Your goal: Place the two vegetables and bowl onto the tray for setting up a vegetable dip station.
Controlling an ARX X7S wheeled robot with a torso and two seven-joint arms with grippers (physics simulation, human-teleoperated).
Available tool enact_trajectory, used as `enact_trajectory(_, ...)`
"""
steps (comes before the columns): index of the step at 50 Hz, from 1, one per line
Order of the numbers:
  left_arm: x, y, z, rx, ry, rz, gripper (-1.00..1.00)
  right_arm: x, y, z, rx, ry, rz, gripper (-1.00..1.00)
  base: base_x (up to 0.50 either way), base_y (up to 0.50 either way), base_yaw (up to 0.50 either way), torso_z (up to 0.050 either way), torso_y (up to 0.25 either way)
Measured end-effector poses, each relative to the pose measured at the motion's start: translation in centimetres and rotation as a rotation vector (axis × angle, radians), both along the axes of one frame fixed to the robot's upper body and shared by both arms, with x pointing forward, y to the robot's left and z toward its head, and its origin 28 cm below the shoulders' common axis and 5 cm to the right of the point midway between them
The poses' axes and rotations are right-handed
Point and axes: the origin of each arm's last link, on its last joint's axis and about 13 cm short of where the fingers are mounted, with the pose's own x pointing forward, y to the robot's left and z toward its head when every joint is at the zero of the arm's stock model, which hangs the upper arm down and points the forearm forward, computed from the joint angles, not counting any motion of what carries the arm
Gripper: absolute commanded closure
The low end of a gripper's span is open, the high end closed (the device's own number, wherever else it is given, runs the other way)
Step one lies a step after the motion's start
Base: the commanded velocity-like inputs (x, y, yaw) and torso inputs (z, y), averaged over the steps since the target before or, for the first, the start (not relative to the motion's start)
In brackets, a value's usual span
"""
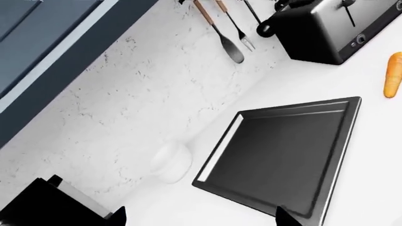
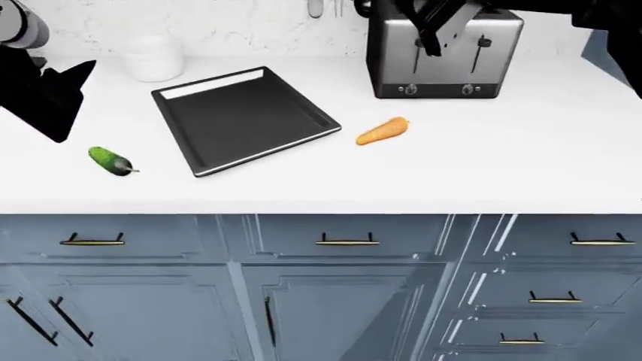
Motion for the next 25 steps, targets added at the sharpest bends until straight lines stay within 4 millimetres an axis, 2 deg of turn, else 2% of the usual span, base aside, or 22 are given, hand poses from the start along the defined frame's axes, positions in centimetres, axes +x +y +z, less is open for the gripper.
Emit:
enact_trajectory(10, 0.27, 0.24, 0.5, 0.012, -0.003, 0.007, -1.0, 0.26, -0.12, 0.5, -0.036, -0.02, 0.022, -1.0, 0.16, 0.49, 0.0, 0.0, 0.0)
enact_trajectory(25, 0.65, 0.2, 0.75, 0.035, -0.003, 0.004, -1.0, 0.42, 0.01, 0.85, -0.037, -0.014, 0.045, -1.0, 0.5, 0.02, 0.0, 0.0, 0.0)
